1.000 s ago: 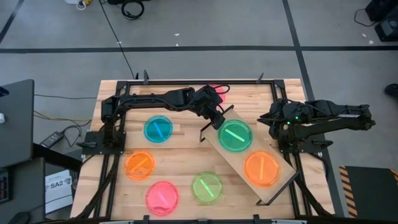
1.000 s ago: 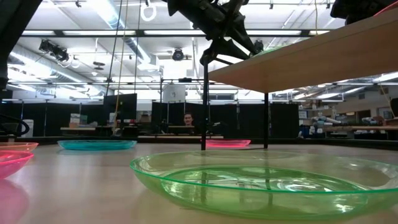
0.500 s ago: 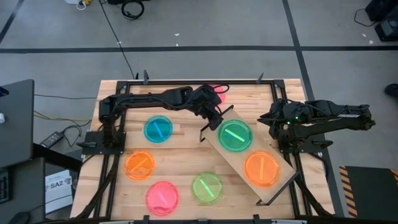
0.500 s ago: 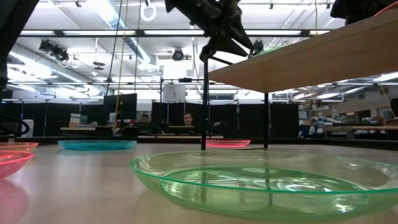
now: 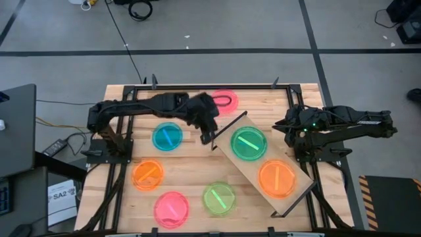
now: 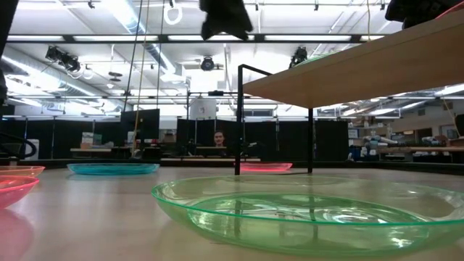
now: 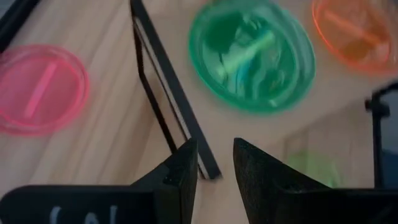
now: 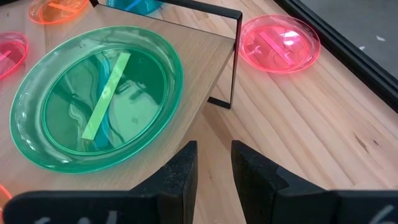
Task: Place and stack plates onto a shelf
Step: Stack the bottom pink plate on top of the orange plate on the shelf
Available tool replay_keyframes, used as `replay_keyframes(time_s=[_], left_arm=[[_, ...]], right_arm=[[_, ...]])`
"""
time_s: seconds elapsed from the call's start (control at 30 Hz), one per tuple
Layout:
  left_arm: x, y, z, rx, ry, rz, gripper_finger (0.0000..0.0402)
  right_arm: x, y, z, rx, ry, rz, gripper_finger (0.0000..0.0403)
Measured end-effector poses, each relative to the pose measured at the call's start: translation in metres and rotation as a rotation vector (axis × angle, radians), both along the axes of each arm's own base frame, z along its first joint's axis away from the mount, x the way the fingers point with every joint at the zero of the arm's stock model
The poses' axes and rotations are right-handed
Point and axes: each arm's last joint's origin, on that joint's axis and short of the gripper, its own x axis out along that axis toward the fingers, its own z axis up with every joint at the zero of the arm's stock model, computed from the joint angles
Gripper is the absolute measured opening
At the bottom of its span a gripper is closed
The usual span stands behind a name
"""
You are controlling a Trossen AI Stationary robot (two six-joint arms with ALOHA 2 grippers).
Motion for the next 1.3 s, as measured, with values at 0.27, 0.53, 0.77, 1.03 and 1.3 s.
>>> replay_keyframes(time_s=[0.27,0.53,0.77,1.03,1.3], left_arm=[[-0.016,-0.057,-0.006,0.059,0.156,-0.117,0.011],[-0.027,-0.115,-0.006,0.065,0.156,-0.211,0.011],[-0.041,-0.153,-0.007,0.048,0.168,-0.218,0.011],[-0.065,-0.19,-0.018,0.069,0.272,-0.146,0.011],[-0.082,-0.221,-0.026,0.112,0.279,-0.112,0.011]], right_arm=[[0.0,0.0,0.0,0.0,0.0,0.0,0.0104],[0.0,0.0,0.0,0.0,0.0,0.0,0.0104],[0.0,0.0,0.0,0.0,0.0,0.0,0.0104],[0.0,0.0,0.0,0.0,0.0,0.0,0.0104],[0.0,0.0,0.0,0.0,0.0,0.0,0.0104]])
